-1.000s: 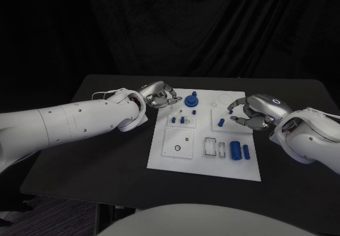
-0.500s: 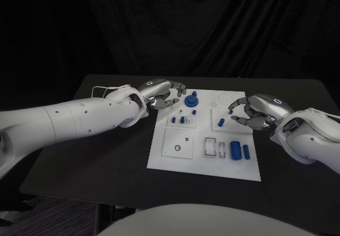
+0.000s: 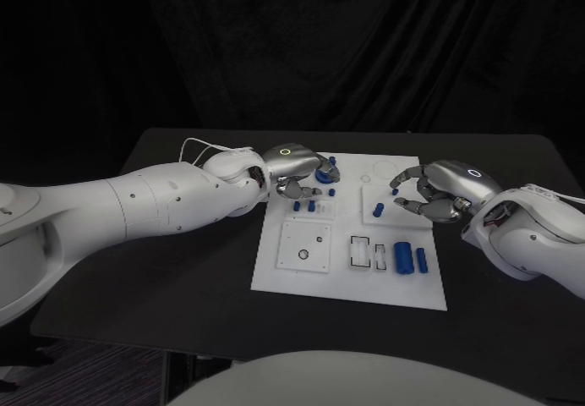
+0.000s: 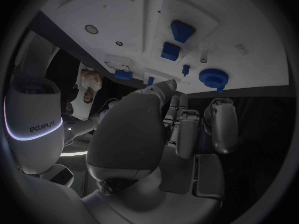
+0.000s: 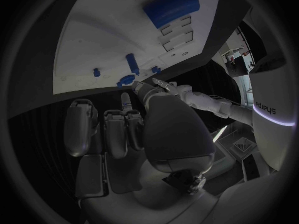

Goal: Assemble the parts on the task board

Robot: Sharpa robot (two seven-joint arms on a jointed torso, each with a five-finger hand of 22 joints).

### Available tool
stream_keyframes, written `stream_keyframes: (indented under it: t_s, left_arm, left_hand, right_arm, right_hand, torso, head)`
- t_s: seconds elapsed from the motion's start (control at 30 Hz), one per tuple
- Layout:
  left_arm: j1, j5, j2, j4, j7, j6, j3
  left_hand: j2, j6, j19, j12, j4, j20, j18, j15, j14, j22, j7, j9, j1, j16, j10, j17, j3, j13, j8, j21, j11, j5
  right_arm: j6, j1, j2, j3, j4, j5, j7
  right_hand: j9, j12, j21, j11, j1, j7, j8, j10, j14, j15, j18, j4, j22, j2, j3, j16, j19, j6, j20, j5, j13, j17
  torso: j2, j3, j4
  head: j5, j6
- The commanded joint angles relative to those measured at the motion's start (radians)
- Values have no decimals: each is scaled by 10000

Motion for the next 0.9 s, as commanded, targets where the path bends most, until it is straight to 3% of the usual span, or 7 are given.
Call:
stream_keyframes:
  t_s: [0.03, 0.17, 0.33, 0.5, 0.63, 0.73, 0.9]
  left_arm:
    - [72, -1087, 78, 56, -629, 155, 11]
    - [205, -1374, 131, 136, -941, 100, 12]
    - [504, -1511, 239, 181, -1257, 478, 12]
    - [904, -1560, 361, 234, -1512, 1375, 12]
    - [1149, -1572, 496, 173, -1659, 1899, 13]
    - [1263, -1578, 672, -5, -1730, 2179, 13]
    - [1316, -1581, 832, -151, -1766, 2556, 13]
  left_hand:
    - [-14, 110, 226, 121, 75, -37, -223, -19, 419, 1752, -388, -338, -183, 88, 191, 1557, -379, -272, -1, 99, -19, 1]
    - [-51, 237, 328, 189, 74, -16, -242, 13, 465, 1771, -546, -517, -257, 111, 252, 1572, -621, -423, 25, 136, 67, 38]
    - [12, 565, 403, 310, 54, 13, -250, 2, 469, 1778, -572, -649, -266, 104, 388, 1526, -776, -546, 100, 141, 85, 76]
    - [82, 880, 415, 604, 20, 37, -244, 24, 457, 1767, -526, -720, -261, 99, 637, 1487, -869, -480, 193, 86, 107, 90]
    - [103, 869, 404, 702, -48, 43, -237, 34, 434, 1758, -570, -765, -205, 89, 620, 1447, -868, -434, 159, 39, 115, 354]
    - [112, 819, 384, 737, -163, 51, -227, 53, 403, 1747, -581, -825, -121, 76, 515, 1397, -824, -423, 103, -25, 142, 731]
    - [104, 816, 370, 734, -200, 54, -221, 57, 376, 1740, -577, -838, -98, 60, 485, 1352, -809, -429, 95, -54, 150, 796]
  right_arm:
    - [-206, -10, -16, 5, 58, -6, -13]
    - [-235, -5, -45, 5, 114, -5, -14]
    - [-307, 32, -92, 6, 184, -4, 3]
    - [-376, 132, -99, 6, 216, -4, 14]
    - [-392, 189, -78, 6, 214, -4, 7]
    - [-402, 217, -39, 6, 202, -3, 4]
    - [-412, 237, 10, 6, 194, -3, 10]
  right_hand:
    - [-14, -24, -31, 7, 16, 11, -46, 41, 754, 10, 103, -12, 1870, 40, 44, -35, -34, 87, 43, 23, 1341, 1816]
    - [-18, -20, -25, 6, 12, 9, -46, 44, 756, 9, 101, -18, 1872, 29, 43, -30, -30, 93, 43, 22, 1344, 1821]
    - [-20, -21, -27, 5, 10, 9, -45, 43, 755, 9, 102, -19, 1872, 26, 42, -35, -30, 95, 43, 22, 1343, 1815]
    - [-22, -21, -11, 5, 5, 7, -45, 43, 760, 8, 98, -20, 1877, 19, 39, -23, -21, 99, 43, 21, 1342, 1830]
    - [-23, -17, -6, 4, 2, 7, -44, 47, 758, 8, 96, -19, 1879, 16, 37, -27, -19, 100, 43, 20, 1347, 1824]
    - [-24, -14, 4, 4, -5, 6, -44, 51, 760, 8, 94, -17, 1882, 11, 34, -22, -13, 103, 42, 19, 1351, 1831]
    - [-24, -14, 4, 4, -5, 6, -44, 51, 760, 8, 94, -17, 1882, 11, 34, -22, -13, 103, 42, 19, 1351, 1831]
  torso:
    - [27, -1, -45]
    - [61, 8, -83]
    - [94, 29, -123]
    - [109, 60, -137]
    - [90, 49, -115]
    - [96, 58, -141]
    - [98, 62, -154]
  head:
    - [9, -2]
    - [7, -2]
    - [37, -2]
    - [-4, -2]
    - [-45, -2]
    - [-41, -2]
    - [-76, -2]
